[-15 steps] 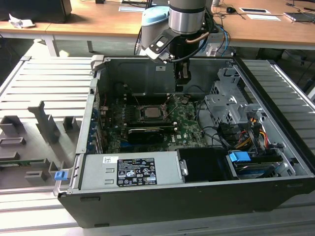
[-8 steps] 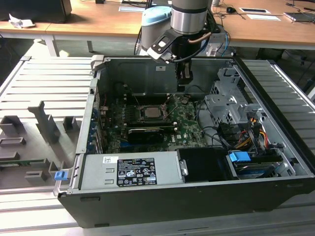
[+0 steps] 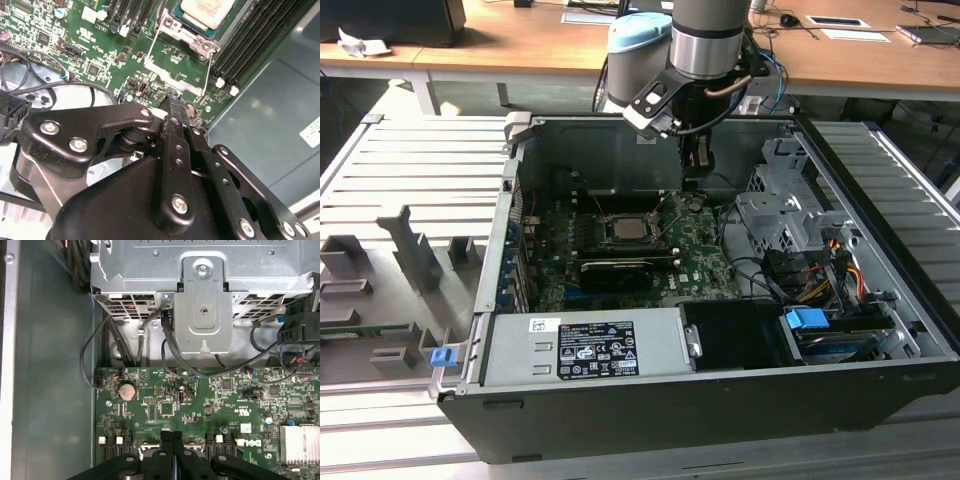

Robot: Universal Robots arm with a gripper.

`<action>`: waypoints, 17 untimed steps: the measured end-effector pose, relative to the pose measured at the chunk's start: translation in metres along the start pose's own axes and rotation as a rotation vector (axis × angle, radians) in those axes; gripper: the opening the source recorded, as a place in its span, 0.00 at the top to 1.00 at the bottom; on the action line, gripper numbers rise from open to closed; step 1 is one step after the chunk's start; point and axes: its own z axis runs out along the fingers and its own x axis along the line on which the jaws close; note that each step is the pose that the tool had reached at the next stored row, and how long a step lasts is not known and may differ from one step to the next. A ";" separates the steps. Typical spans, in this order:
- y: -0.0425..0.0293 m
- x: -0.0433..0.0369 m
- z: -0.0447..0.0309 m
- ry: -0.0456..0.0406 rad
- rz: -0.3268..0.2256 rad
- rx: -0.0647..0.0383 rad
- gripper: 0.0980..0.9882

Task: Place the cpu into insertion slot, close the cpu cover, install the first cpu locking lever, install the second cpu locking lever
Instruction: 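Close the cpu cover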

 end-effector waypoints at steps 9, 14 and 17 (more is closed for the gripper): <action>0.0101 -0.0015 0.0217 0.0004 -0.014 0.014 0.99; 0.0058 -0.0020 0.0271 0.0004 -0.015 0.029 0.99; 0.0013 -0.0021 0.0273 0.0004 -0.015 0.034 0.99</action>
